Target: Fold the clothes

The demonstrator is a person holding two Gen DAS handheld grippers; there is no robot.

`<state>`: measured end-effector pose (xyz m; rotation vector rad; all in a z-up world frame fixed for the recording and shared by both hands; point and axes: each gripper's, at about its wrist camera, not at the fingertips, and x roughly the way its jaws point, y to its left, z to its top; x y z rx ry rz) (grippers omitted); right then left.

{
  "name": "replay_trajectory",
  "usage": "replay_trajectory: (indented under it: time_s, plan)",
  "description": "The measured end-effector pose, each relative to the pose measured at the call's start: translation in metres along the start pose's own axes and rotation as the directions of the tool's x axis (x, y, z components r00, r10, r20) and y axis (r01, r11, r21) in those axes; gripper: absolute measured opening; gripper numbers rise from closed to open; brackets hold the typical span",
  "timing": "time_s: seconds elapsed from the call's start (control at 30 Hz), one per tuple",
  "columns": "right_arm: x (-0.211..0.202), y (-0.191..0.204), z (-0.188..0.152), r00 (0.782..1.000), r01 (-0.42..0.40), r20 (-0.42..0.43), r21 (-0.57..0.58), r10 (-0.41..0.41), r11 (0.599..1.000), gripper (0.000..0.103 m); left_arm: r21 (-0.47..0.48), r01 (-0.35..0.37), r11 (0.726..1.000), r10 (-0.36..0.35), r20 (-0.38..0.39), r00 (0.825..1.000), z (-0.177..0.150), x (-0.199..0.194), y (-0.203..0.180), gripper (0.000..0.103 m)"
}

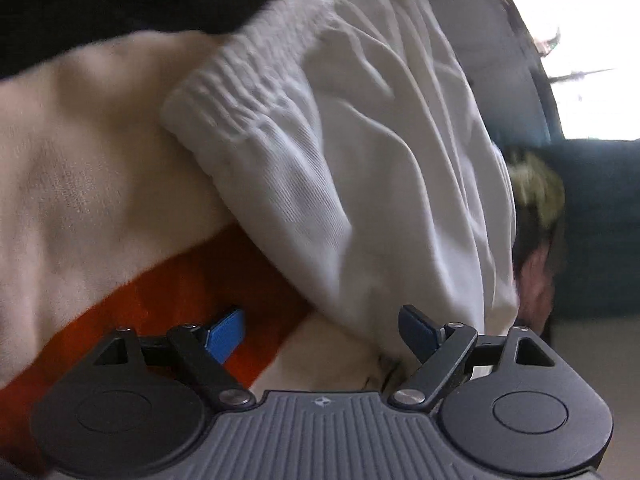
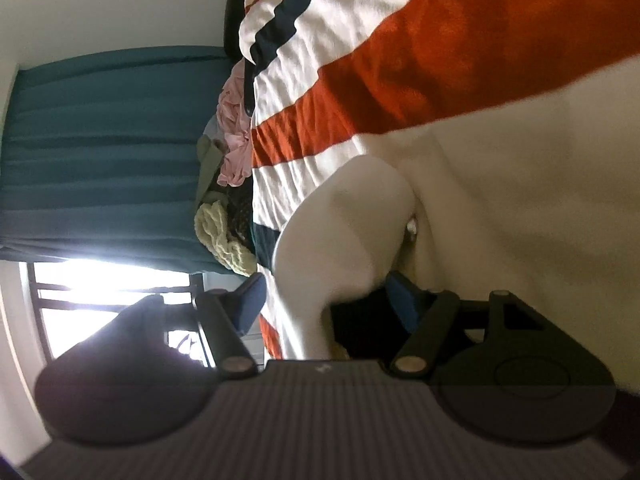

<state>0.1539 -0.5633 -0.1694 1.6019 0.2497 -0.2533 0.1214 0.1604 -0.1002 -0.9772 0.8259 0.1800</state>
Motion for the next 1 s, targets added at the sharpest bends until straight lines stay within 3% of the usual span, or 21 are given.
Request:
replay_trajectory:
  time_s: [0.13, 0.2, 0.33, 0.4, 0.43, 0.47, 0.53, 0.67, 0.8, 0.9, 0.93, 1.0]
  plan:
    - [0.013, -0.005, 0.007, 1.000, -0.001, 0.023, -0.011, 0.002, 1.000, 0.061, -0.202, 0.003, 0.979, -0.004, -0.008, 1.000, 0.021, 0.009, 0.024, 0.087]
    - [0.016, -0.006, 0.009, 0.999, 0.004, 0.034, -0.016, -0.003, 1.000, 0.059, -0.244, 0.007, 0.970, 0.005, 0.050, 0.999, 0.025, 0.008, 0.026, 0.082]
    - [0.022, -0.008, 0.013, 0.998, 0.009, 0.065, -0.012, -0.009, 1.000, 0.058, -0.320, 0.023, 0.947, 0.022, 0.137, 0.990, 0.038, -0.001, 0.035, 0.057]
    - [0.027, -0.006, 0.014, 0.997, 0.029, 0.075, -0.038, -0.026, 0.999, 0.058, -0.336, 0.037, 0.941, 0.013, 0.146, 0.989, 0.046, -0.005, 0.038, 0.036]
    - [0.030, -0.005, 0.014, 0.996, 0.039, 0.080, -0.052, -0.035, 0.998, 0.057, -0.332, 0.033, 0.943, 0.017, 0.148, 0.989, 0.051, -0.007, 0.038, 0.019]
    - [0.032, -0.005, 0.015, 0.995, 0.050, 0.085, -0.065, -0.044, 0.997, 0.056, -0.324, 0.029, 0.946, 0.022, 0.154, 0.988, 0.056, -0.010, 0.037, 0.011]
    - [0.037, -0.004, 0.015, 0.994, 0.060, 0.093, -0.073, -0.053, 0.996, 0.056, -0.285, 0.028, 0.958, 0.032, 0.204, 0.978, 0.065, -0.025, 0.033, 0.009]
    - [0.039, -0.005, 0.019, 0.995, 0.055, 0.092, -0.065, -0.049, 0.996, 0.056, -0.189, 0.062, 0.980, 0.006, 0.340, 0.940, 0.083, -0.071, 0.025, 0.008]
    - [0.035, -0.006, 0.022, 0.995, 0.043, 0.093, -0.042, -0.039, 0.998, 0.055, -0.160, 0.101, 0.982, -0.033, 0.381, 0.924, 0.087, -0.105, 0.042, 0.008]
    - [0.033, -0.001, 0.022, 0.992, 0.089, 0.100, -0.093, -0.079, 0.992, 0.034, -0.179, 0.100, 0.979, -0.023, 0.389, 0.921, 0.081, -0.120, 0.060, 0.008]
    - [0.032, 0.001, 0.020, 0.990, 0.106, 0.104, -0.119, -0.094, 0.987, 0.021, -0.200, 0.101, 0.975, -0.018, 0.382, 0.924, 0.079, -0.122, 0.067, 0.008]
    - [0.030, 0.005, 0.018, 0.986, 0.141, 0.113, -0.172, -0.123, 0.975, 0.014, -0.239, 0.104, 0.966, -0.009, 0.367, 0.930, 0.075, -0.126, 0.083, 0.008]
